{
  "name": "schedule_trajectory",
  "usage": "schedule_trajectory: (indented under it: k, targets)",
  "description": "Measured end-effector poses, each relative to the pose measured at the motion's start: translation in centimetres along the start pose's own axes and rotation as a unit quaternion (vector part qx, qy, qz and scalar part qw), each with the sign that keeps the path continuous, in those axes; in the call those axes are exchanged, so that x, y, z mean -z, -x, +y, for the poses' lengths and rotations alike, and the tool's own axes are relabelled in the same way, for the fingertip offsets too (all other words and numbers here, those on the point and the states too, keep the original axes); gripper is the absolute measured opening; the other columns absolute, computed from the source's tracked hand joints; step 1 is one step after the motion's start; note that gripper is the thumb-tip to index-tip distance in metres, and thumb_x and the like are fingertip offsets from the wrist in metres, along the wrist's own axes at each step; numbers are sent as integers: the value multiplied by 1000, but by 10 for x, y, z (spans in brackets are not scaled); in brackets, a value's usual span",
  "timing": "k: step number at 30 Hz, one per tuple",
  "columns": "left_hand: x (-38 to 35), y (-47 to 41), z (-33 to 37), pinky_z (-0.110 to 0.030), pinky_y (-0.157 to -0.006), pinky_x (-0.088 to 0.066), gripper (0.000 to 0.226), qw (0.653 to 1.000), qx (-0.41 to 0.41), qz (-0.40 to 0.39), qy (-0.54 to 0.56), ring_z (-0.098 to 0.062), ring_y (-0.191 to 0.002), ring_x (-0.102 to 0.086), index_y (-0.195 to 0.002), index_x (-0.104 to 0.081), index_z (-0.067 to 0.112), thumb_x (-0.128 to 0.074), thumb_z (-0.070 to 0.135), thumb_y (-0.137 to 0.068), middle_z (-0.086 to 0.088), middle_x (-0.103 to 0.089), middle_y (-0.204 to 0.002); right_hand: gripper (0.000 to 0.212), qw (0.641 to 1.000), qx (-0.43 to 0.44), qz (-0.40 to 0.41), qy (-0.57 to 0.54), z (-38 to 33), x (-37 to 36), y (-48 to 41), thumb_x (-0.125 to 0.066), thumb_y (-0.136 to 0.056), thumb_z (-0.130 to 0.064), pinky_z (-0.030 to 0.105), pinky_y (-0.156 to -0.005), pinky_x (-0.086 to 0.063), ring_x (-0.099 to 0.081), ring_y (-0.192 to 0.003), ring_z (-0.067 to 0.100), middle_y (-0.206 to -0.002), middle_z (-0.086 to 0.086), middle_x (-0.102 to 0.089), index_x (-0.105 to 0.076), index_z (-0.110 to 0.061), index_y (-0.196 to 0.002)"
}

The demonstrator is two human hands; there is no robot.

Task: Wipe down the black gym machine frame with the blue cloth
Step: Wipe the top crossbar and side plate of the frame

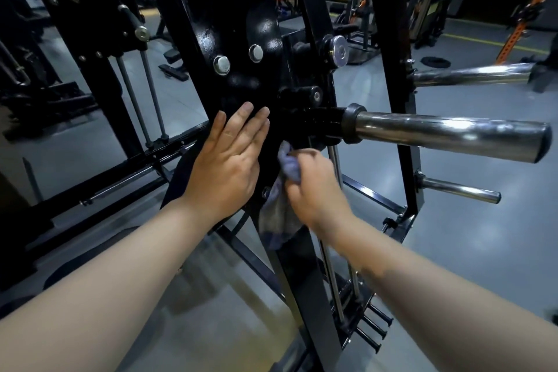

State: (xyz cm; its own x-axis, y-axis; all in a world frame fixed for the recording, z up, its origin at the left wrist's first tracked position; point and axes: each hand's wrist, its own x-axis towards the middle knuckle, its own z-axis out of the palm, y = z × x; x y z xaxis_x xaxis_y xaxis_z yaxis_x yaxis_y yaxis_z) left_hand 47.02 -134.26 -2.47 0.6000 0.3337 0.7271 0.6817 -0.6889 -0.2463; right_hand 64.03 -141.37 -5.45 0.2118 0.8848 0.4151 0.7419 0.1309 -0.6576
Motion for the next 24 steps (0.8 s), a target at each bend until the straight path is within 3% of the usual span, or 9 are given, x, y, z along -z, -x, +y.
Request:
schedule_trajectory:
  k: [3,5,8,12,14,18,21,24]
  targets:
    - [1,-4,-1,-47,-127,-5,54,1000,-3,0,2,-26,-154,-19,-151,-42,5,-46,13,-98,-5,-33,-163,39,979,-105,90,-152,-11,22,-32,-51,-88,-13,42,-108,-44,-52,-120,23,-127,7,-52,-56,-12,-127]
    - [2,-7,-2,-47,-127,-5,53,1000,-9,-3,1,-26,-154,-19,-152,-41,4,-45,14,-100,-5,-33,-163,42,971,-118,82,-192,-20,14,-37,-51,-94,-10,42,-115,-39,-46,-128,19,-137,4,-46,-49,-14,-136]
    - [2,-5,-2,-50,-126,-10,49,1000,-10,-12,-5,-27,-154,-21,-151,-42,3,-40,16,-103,-6,-34,-162,50,992,-42,37,-112,-18,-14,-4,-53,-98,-12,31,-121,-27,-30,-142,21,-153,6,-32,-43,-12,-147]
    - [2,0,0,-49,-126,-9,49,1000,-3,-10,-19,-27,-154,-22,-151,-43,4,-28,22,-107,-5,-34,-162,54,995,90,12,28,8,-34,46,-58,-92,-8,35,-120,-29,-32,-140,30,-151,15,-36,-49,-6,-144]
    - [2,0,1,-47,-126,-3,50,999,-2,-7,-31,-26,-154,-21,-152,-42,5,-38,19,-104,-4,-33,-163,47,996,80,6,24,10,-31,49,-58,-93,-8,34,-114,-35,-38,-133,30,-144,13,-41,-51,-7,-140]
    - [13,-5,-4,-44,-126,6,50,999,-20,-17,-47,-25,-154,-20,-147,-49,7,-45,20,-99,-2,-37,-161,35,985,-35,77,-152,-28,-3,8,-55,-97,-7,31,-108,-40,-45,-122,18,-127,4,-47,-53,-12,-132]
    - [25,-14,-17,-44,-126,8,53,998,-32,-33,-50,-26,-155,-17,-146,-51,6,-47,23,-96,-3,-36,-162,46,974,-29,88,-208,-56,-3,-18,-54,-97,-23,28,-116,-33,-38,-134,14,-141,2,-38,-44,-16,-141]
    - [30,-14,-23,-43,-126,6,51,998,-31,-40,-48,-25,-156,-15,-150,-46,8,-45,24,-102,-2,-33,-163,61,993,21,36,-112,-45,-25,0,-51,-94,-30,17,-117,-13,-17,-148,18,-159,-1,-21,-38,-14,-151]
